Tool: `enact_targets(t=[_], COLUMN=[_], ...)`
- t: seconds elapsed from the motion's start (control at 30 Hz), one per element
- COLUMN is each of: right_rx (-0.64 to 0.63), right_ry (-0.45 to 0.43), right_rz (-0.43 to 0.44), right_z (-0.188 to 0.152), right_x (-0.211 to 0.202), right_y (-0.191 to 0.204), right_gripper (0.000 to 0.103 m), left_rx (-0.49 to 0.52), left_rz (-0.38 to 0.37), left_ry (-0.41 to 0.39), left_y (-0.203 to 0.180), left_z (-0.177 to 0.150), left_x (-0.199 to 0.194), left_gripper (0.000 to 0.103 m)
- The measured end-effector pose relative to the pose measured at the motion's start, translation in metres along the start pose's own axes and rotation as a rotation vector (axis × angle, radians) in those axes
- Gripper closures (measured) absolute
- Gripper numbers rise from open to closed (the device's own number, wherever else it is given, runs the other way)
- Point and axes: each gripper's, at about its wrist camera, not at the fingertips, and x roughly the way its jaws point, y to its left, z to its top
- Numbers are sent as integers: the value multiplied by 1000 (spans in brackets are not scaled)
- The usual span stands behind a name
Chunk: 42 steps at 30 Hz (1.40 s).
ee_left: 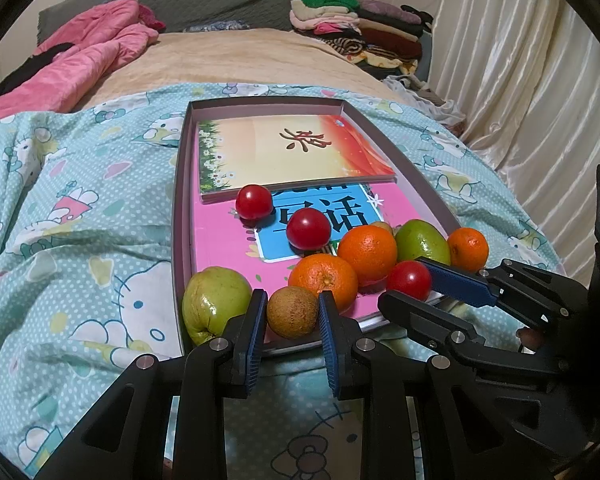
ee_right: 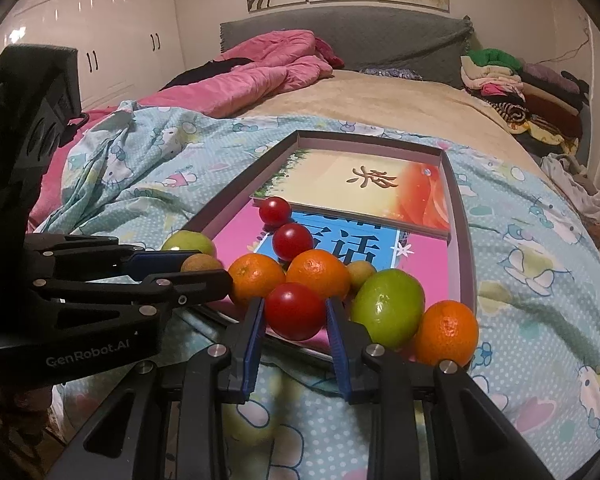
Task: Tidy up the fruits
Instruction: 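Carry the brown fruit and red tomato with both grippers onto the workbook, then open the left gripper to release the brown fruit while the right releases the tomato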
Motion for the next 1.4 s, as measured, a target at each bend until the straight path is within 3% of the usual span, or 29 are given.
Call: enact_targets(t=[0.4, 0.6, 1.0, 1.4], right_rx=[-10, -4, -9, 43], right_ry=[-16, -33, -71, -91], right_rz=[-8, -33, -82, -117], right_z=[0, 1, 3, 4], right_x=[-4, -9, -18, -22], right_y=[3, 1, -2, -14], right_gripper=[71, 56, 42, 38], left_rx=[-5, -5, -16, -22], left_rz=[-5, -6, -12, -26], left_ry=[0, 0, 6, -13], left_y=[0, 0, 1, 3], left_z=[1, 1, 1, 1], left_x=[0, 0, 0, -6], left_gripper=[77, 77, 76, 70])
